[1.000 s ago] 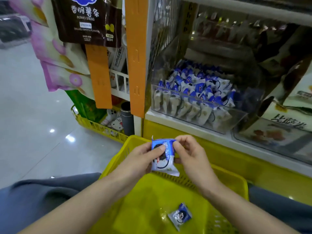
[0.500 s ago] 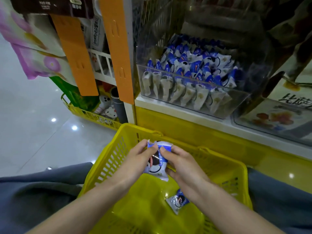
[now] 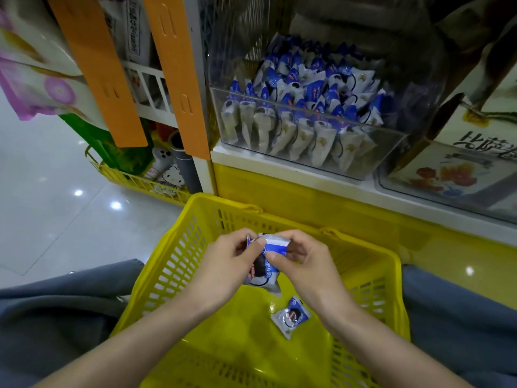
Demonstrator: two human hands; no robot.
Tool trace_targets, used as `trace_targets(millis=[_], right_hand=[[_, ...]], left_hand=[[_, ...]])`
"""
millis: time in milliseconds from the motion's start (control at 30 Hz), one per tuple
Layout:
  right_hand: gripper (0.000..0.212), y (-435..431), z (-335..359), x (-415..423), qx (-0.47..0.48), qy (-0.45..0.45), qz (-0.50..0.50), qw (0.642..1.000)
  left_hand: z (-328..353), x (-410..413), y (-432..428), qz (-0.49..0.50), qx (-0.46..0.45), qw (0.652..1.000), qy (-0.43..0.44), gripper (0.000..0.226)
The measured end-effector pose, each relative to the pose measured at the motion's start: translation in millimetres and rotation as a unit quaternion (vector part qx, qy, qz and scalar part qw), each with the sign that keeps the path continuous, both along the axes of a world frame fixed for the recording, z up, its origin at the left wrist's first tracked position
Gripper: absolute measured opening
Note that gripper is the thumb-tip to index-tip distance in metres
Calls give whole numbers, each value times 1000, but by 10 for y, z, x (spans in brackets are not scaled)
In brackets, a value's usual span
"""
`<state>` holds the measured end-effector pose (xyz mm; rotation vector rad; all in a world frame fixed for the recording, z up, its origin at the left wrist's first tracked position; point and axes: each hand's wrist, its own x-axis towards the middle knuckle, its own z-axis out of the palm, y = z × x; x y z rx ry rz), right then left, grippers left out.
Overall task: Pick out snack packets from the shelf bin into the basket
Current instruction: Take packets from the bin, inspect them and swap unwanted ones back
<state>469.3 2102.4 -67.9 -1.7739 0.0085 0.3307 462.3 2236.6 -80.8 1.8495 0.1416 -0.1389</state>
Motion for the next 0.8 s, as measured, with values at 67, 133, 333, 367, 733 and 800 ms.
trace_targets(millis=[67, 133, 333, 367, 733, 800], right_hand=[[16, -19, -34, -21, -5, 1, 6, 1000], [11, -37, -45, -20, 19, 24, -5, 1000], [13, -115, 25, -31, -32, -56, 7, 998], [11, -130, 29, -44, -89, -121, 30, 988], [18, -182, 102, 31, 28, 3, -101, 994], [17, -178, 142, 46, 106, 59, -135, 983]], left_hand=[[21, -10, 10, -24, 43, 999, -22, 27], [30, -17, 5, -34, 38, 999, -17, 28], [88, 30, -87, 55, -159, 978, 126, 37], [103, 42, -103, 79, -182, 968, 154, 39], [200, 20, -118, 35, -162, 979, 118, 30], [217, 33, -90, 76, -196, 973, 93, 34]])
